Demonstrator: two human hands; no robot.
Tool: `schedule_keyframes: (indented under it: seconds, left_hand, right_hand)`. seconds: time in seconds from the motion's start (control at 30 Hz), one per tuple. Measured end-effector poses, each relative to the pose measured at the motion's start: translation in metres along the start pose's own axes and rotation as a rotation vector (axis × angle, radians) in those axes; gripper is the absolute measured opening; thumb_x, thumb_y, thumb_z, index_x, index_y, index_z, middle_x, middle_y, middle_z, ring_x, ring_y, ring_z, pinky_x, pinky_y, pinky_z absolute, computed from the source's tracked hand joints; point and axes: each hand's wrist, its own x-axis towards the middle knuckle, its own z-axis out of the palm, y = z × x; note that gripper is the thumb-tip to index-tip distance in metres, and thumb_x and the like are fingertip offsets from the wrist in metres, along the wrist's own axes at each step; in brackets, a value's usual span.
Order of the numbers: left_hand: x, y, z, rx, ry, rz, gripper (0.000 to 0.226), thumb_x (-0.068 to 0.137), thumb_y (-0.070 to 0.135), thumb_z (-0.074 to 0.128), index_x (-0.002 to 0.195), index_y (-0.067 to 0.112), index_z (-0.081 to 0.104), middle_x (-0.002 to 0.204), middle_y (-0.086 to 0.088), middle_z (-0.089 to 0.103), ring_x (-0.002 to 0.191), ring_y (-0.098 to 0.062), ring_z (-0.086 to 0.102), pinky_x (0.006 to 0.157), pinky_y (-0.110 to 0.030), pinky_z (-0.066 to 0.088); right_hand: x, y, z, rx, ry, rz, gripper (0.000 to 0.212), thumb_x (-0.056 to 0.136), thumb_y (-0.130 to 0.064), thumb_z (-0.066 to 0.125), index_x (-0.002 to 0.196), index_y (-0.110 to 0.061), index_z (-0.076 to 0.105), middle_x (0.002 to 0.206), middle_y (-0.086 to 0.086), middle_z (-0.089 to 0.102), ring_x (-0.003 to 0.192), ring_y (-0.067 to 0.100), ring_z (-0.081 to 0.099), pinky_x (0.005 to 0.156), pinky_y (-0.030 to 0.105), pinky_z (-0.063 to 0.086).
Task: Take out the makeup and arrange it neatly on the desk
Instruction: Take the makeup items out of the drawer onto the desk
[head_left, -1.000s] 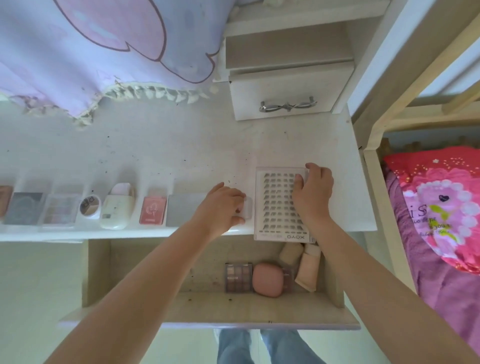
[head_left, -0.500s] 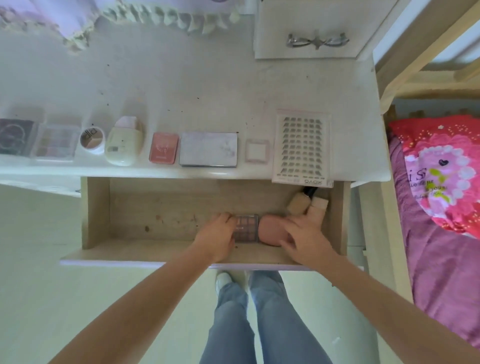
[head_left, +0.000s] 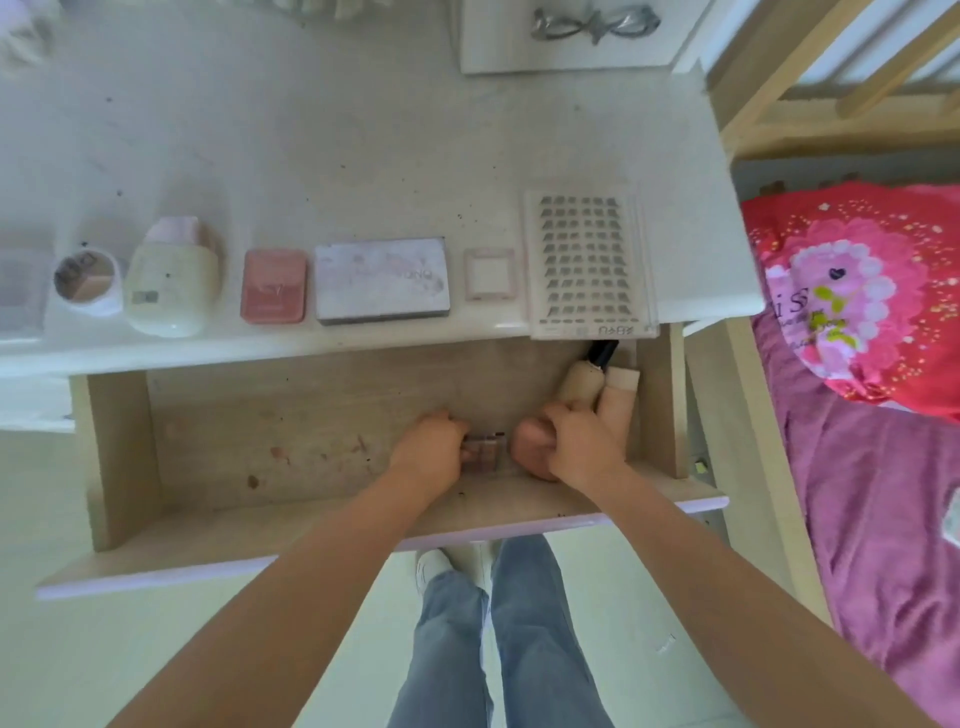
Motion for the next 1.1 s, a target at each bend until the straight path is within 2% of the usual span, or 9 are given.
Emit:
schedule_keyframes:
  seconds: [0.13, 0.23, 0.37, 0.47, 0.53, 0.67, 0.83, 1.0, 1.1]
  left_hand:
    - [-0.032, 0.000, -0.021, -0.140, 0.069, 0.039, 0.021, 0.093, 0.023, 0.047, 0.106, 0.011, 0.059, 0.106, -0.009, 0.062, 0.097, -0.024, 0.056, 0.078, -0.031, 0.043]
    - [-0.051, 0.015, -0.050, -0.294, 0.197, 0.074, 0.012, 0.091, 0.024, 0.050, 0.094, 0.019, 0.061, 0.090, -0.002, 0.062, 0.083, -0.020, 0.056, 0.061, -0.023, 0.036]
    - [-0.054, 0.053, -0.095, -0.620, 0.384, 0.105, 0.012, 0.088, 0.017, 0.056, 0.097, 0.025, 0.058, 0.080, 0.013, 0.058, 0.073, -0.006, 0.054, 0.063, -0.010, 0.039]
    - [-0.034, 0.080, -0.127, -0.825, 0.503, 0.121, 0.022, 0.084, 0.011, 0.062, 0.088, 0.029, 0.050, 0.075, 0.019, 0.054, 0.064, 0.003, 0.050, 0.055, 0.002, 0.038]
    - [-0.014, 0.097, -0.145, -0.923, 0.552, 0.100, 0.027, 0.084, 0.008, 0.062, 0.079, 0.032, 0.050, 0.071, 0.015, 0.056, 0.063, 0.001, 0.051, 0.056, -0.003, 0.040]
    - [0.030, 0.120, -0.172, -1.115, 0.590, -0.015, 0.023, 0.085, 0.002, 0.058, 0.078, 0.023, 0.058, 0.070, 0.005, 0.059, 0.065, -0.013, 0.054, 0.076, -0.036, 0.049]
    - [0.080, 0.134, -0.199, -1.039, 0.569, -0.054, 0.019, 0.086, 0.006, 0.058, 0.080, 0.024, 0.062, 0.074, 0.005, 0.062, 0.080, -0.022, 0.058, 0.081, -0.040, 0.051]
    - [0.131, 0.145, -0.225, -0.921, 0.509, -0.065, 0.008, 0.085, 0.012, 0.062, 0.088, 0.019, 0.064, 0.077, -0.002, 0.059, 0.078, -0.022, 0.055, 0.086, -0.041, 0.049]
    - [0.157, 0.156, -0.231, -0.881, 0.473, -0.050, 0.014, 0.084, 0.011, 0.062, 0.097, 0.012, 0.066, 0.069, 0.006, 0.052, 0.077, -0.019, 0.051, 0.084, -0.036, 0.049]
  right_hand:
    - [-0.029, 0.015, -0.017, 0.282, 0.052, 0.100, 0.037, 0.082, -0.014, 0.061, 0.118, -0.009, 0.052, 0.116, 0.009, 0.059, 0.104, 0.023, 0.055, 0.080, 0.017, 0.036]
    - [-0.054, 0.032, -0.048, 0.459, 0.155, 0.154, 0.039, 0.081, -0.013, 0.065, 0.118, -0.009, 0.054, 0.112, 0.008, 0.061, 0.095, 0.020, 0.056, 0.079, 0.017, 0.035]
    - [-0.065, 0.057, -0.115, 0.663, 0.384, 0.107, 0.035, 0.081, -0.005, 0.064, 0.115, -0.006, 0.057, 0.098, 0.005, 0.060, 0.085, 0.015, 0.054, 0.064, 0.009, 0.039]
    - [-0.046, 0.076, -0.167, 0.707, 0.474, 0.034, 0.035, 0.080, -0.001, 0.064, 0.113, -0.003, 0.055, 0.097, 0.003, 0.056, 0.087, 0.014, 0.052, 0.063, 0.005, 0.037]
    - [-0.024, 0.086, -0.197, 0.653, 0.418, -0.043, 0.031, 0.080, 0.000, 0.063, 0.110, -0.002, 0.057, 0.100, 0.005, 0.058, 0.090, 0.014, 0.051, 0.063, 0.003, 0.037]
    - [0.027, 0.094, -0.231, 0.449, 0.127, -0.198, 0.034, 0.082, 0.000, 0.059, 0.115, -0.005, 0.058, 0.115, 0.009, 0.060, 0.103, 0.017, 0.053, 0.079, 0.017, 0.034]
    - [0.073, 0.103, -0.242, 0.248, -0.080, -0.324, 0.034, 0.086, -0.010, 0.058, 0.120, -0.010, 0.057, 0.122, 0.005, 0.057, 0.109, 0.011, 0.050, 0.085, 0.009, 0.029]
    - [0.088, 0.118, -0.236, 0.216, -0.076, -0.466, 0.030, 0.085, -0.013, 0.059, 0.115, -0.010, 0.062, 0.114, 0.006, 0.058, 0.096, 0.005, 0.042, 0.075, -0.004, 0.022]
    - [0.088, 0.132, -0.226, 0.359, 0.059, -0.501, 0.027, 0.081, -0.010, 0.065, 0.107, -0.003, 0.064, 0.107, 0.007, 0.062, 0.097, 0.012, 0.050, 0.084, 0.008, 0.028]
